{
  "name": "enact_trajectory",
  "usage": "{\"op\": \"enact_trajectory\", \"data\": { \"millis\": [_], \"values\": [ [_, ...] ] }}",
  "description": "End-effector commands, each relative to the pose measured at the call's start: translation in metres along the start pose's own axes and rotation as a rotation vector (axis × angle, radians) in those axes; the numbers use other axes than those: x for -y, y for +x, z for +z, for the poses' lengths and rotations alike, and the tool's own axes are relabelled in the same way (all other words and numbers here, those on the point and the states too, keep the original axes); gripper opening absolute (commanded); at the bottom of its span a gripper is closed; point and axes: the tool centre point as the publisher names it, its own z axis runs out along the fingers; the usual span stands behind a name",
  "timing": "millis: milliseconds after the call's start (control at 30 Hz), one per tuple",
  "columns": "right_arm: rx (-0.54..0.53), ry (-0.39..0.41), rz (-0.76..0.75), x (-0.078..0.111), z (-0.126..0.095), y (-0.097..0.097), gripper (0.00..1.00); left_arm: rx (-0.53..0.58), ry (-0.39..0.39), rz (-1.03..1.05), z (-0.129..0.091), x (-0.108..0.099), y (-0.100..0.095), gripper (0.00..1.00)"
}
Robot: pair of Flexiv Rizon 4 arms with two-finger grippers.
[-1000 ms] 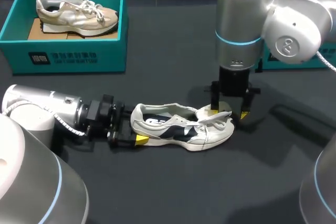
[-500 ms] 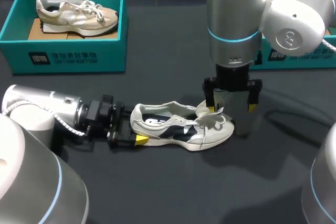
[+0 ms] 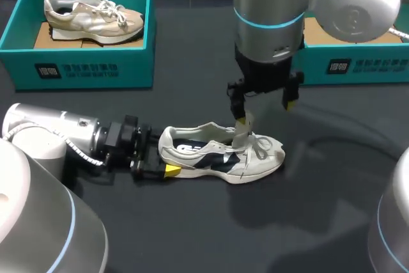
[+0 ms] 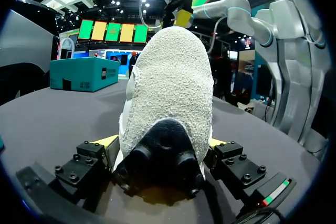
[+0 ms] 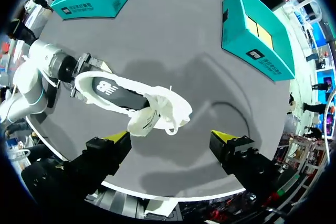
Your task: Take the shoe out of the shoebox, open the shoe tongue, remove and reinsert the insole, then place the shoe into the shoebox
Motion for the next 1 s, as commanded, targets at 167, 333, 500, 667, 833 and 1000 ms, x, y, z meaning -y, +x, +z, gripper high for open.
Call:
{"op": "enact_trajectory", "data": {
  "millis": [167,333,500,667,833,1000],
  "values": [
    [0.012,0.013,-0.315,-0.041,-0.026,0.064,0.52,0.000,0.001,0.000,0.000,-0.002,0.000,0.00],
    [0.001,0.011,-0.568,-0.042,-0.027,0.096,0.14,0.000,0.001,0.000,0.000,-0.002,0.000,0.00],
    [-0.101,-0.004,-0.838,-0.035,-0.019,0.115,0.00,0.000,0.001,0.000,0.000,-0.002,0.000,0.00],
    [-0.120,0.023,-1.017,-0.028,-0.011,0.121,0.00,0.000,0.001,0.000,0.000,-0.002,0.000,0.00],
    [-0.120,0.023,-1.017,-0.028,-0.011,0.121,0.00,0.000,0.001,0.000,0.000,-0.002,0.000,0.00],
    [-0.112,0.013,-1.040,-0.029,-0.007,0.122,0.00,0.000,0.001,0.000,0.000,-0.002,0.000,0.00]
  ]
}}
